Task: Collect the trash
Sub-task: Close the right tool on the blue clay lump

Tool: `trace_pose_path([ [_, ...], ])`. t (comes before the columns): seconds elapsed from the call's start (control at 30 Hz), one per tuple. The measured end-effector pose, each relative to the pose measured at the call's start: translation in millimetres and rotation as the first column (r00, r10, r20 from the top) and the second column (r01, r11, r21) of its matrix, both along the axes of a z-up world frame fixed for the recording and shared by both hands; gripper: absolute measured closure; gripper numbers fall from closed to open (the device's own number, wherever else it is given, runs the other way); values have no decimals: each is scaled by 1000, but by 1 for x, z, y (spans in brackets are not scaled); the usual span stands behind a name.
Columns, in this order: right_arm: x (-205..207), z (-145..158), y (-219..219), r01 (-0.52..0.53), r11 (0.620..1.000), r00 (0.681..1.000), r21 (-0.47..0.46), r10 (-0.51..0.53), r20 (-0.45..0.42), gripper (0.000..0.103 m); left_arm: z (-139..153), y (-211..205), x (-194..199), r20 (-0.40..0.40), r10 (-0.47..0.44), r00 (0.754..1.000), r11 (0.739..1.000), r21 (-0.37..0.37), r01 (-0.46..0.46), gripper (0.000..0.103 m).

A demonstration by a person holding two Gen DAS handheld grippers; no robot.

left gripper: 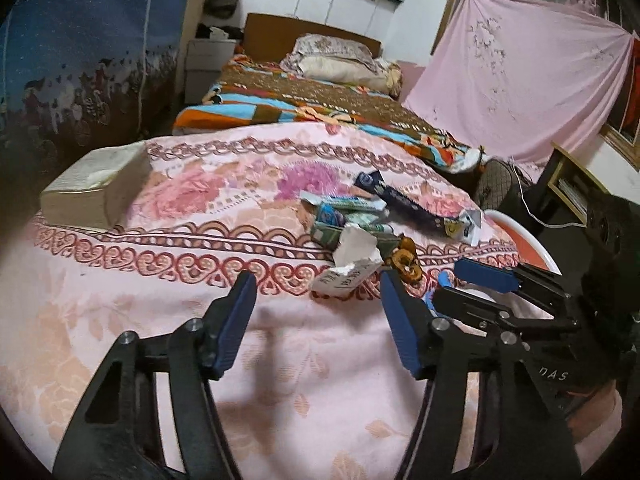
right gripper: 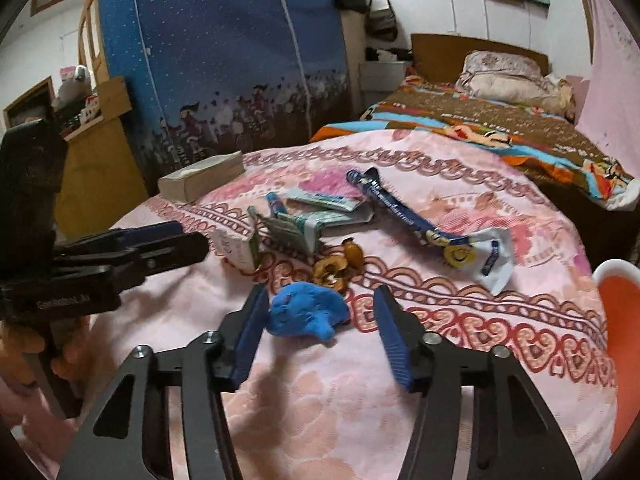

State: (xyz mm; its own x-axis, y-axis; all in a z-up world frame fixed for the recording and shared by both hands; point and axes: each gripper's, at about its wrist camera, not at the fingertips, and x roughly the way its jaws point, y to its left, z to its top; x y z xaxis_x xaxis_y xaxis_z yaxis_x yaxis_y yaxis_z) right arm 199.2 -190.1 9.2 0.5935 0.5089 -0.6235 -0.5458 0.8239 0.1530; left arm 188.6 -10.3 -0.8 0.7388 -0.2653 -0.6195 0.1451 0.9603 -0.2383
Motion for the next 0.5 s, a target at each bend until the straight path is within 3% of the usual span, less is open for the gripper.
trace_pose_path([
  [0.1,0,-2,3,-25,1000,999,6,25,-20,63,-2,-4,4,-21,-14,1000,1000,17,14,59],
  [0.3,3,-4,0,-25,999,998,36,27,-53,63,-4,-8,11,-41,-24,999,999,35,25,62],
  [0.5,3,-3,1,-25,999,998,36,27,-55,64,-10,-13,22,-78,-38,996,998,50,42,74],
])
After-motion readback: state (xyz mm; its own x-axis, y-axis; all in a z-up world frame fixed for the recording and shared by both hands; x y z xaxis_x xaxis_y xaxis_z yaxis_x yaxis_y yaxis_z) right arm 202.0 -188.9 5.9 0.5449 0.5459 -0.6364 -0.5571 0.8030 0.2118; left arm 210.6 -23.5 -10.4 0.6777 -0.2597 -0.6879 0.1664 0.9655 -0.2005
